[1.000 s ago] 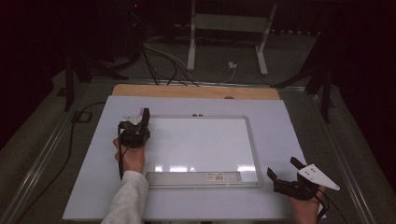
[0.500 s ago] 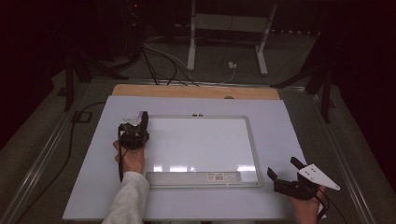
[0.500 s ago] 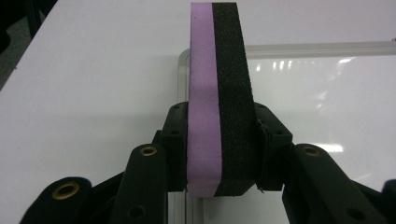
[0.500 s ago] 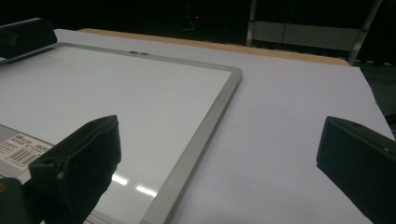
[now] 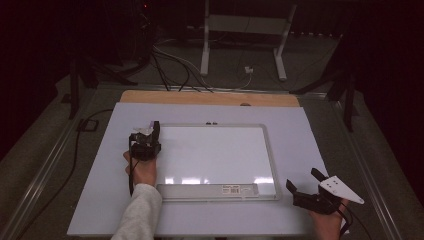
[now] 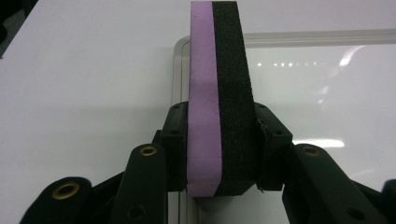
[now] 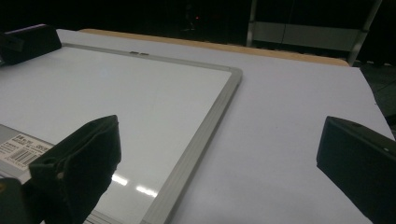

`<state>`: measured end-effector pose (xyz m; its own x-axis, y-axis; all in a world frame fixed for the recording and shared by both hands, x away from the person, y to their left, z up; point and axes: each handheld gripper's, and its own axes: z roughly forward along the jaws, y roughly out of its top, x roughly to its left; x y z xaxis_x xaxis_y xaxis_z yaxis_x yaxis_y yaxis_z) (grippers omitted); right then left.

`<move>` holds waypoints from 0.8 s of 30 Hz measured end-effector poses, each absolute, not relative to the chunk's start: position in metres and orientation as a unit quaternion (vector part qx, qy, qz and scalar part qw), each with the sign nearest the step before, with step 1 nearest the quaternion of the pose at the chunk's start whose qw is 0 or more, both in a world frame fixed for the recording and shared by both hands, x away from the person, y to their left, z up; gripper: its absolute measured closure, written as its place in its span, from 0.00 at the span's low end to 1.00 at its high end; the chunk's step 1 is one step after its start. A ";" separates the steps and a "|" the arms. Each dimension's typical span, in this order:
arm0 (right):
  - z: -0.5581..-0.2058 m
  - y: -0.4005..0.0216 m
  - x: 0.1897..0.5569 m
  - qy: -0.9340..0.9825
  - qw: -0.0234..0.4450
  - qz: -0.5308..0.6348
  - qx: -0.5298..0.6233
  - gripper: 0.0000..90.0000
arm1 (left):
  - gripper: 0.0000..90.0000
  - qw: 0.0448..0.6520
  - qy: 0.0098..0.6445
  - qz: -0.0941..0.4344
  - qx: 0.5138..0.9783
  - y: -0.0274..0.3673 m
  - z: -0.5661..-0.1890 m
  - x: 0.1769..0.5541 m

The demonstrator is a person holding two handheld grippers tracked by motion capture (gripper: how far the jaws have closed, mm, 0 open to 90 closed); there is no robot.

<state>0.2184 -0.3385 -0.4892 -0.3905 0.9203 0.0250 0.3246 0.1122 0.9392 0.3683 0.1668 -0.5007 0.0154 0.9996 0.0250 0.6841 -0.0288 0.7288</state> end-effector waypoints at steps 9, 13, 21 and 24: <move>-0.489 -0.338 0.218 0.680 0.307 0.484 0.458 0.00 | 0.71 0.275 0.643 0.288 0.654 0.165 -0.501 0.372; -0.489 -0.338 0.219 0.680 0.308 0.484 0.458 0.00 | 0.71 0.273 0.643 0.288 0.655 0.165 -0.501 0.374; -0.489 -0.338 0.219 0.680 0.307 0.484 0.458 0.00 | 0.71 0.270 0.644 0.289 0.654 0.163 -0.501 0.378; -0.489 -0.338 0.218 0.680 0.308 0.484 0.457 0.00 | 0.71 0.271 0.645 0.287 0.654 0.163 -0.501 0.379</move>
